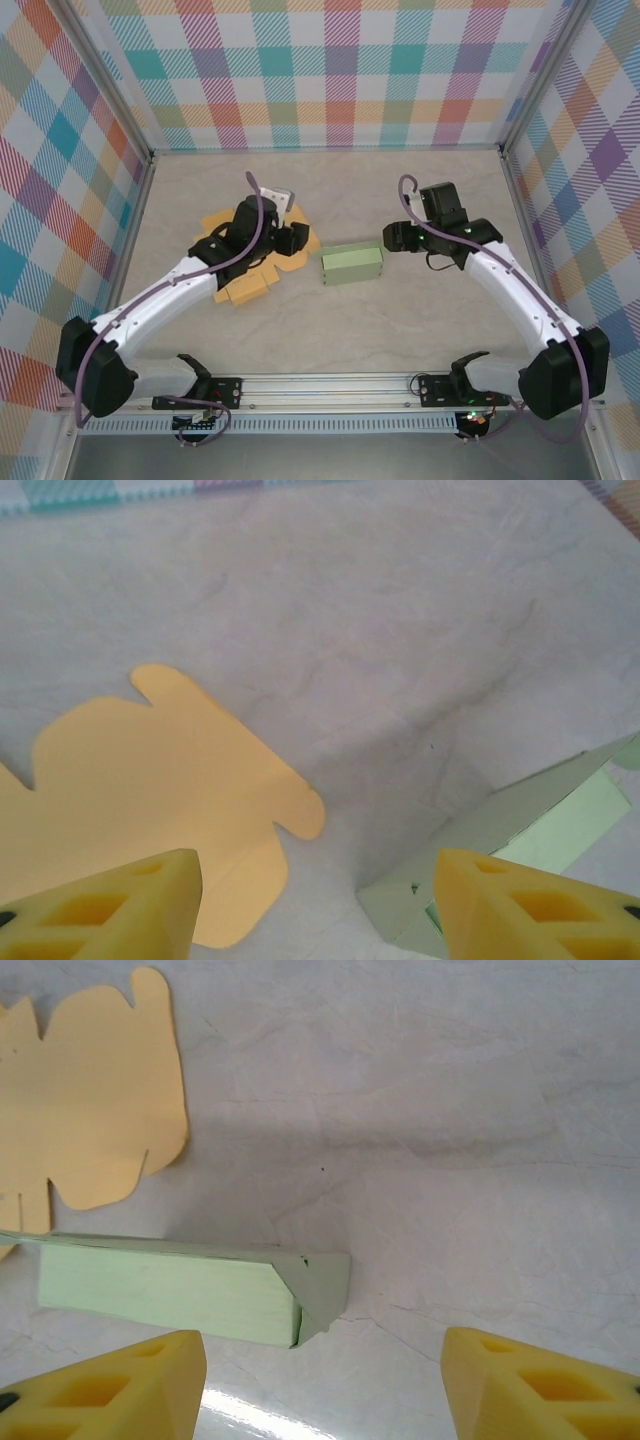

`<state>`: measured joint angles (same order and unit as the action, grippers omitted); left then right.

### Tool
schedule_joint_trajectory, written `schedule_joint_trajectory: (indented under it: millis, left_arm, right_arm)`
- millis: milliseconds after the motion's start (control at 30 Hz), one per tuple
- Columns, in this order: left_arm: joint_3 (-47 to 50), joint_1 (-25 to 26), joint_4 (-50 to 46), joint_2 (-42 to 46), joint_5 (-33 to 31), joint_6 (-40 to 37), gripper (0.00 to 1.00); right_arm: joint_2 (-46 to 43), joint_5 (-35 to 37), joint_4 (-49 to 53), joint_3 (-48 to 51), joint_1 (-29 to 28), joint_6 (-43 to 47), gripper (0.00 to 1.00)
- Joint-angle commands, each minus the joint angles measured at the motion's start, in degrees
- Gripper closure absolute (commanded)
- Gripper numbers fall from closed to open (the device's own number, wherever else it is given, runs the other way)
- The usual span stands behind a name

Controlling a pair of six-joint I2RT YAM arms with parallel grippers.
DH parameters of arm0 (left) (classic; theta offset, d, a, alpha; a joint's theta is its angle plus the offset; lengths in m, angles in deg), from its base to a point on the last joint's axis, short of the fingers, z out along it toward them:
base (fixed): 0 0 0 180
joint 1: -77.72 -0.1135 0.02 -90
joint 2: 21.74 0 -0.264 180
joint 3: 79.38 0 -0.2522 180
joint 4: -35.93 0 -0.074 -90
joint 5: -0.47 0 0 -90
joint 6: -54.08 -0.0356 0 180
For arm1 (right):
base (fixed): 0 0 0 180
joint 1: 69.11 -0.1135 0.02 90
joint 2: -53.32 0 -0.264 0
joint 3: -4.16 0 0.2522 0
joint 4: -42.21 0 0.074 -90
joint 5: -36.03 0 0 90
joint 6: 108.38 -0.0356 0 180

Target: Fold the paper box

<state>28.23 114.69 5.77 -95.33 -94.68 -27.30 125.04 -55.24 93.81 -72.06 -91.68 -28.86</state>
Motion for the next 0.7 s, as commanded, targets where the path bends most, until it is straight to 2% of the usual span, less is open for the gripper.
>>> schedule_joint_trajectory:
  millis: [0, 167, 333, 500, 667]
  left_arm:
    - [-0.7, 0.0, -0.7, -2.9, 5.9, 1.4, 0.38]
    - [-3.3, 0.5, -3.0, -6.5, 9.2, -2.5, 0.40]
    - [-6.6, 2.8, -8.3, -10.4, 5.0, -6.5, 0.40]
    - [-8.5, 4.4, -9.4, -13.6, -0.8, -7.8, 0.40]
    - [-10.3, 5.5, -9.3, -16.8, -2.3, -8.6, 0.41]
  right_arm:
    - [3.0, 1.8, 2.6, -2.9, -1.2, 2.3, 0.36]
    - [7.3, 2.0, 3.7, -4.3, -1.9, 2.9, 0.36]
    - [9.9, 3.1, 3.6, -4.8, -2.4, 3.3, 0.38]
    - [11.1, 2.8, 3.0, -5.2, -2.7, 3.1, 0.42]
    - [12.1, 2.7, 2.7, -5.4, -3.1, 3.1, 0.45]
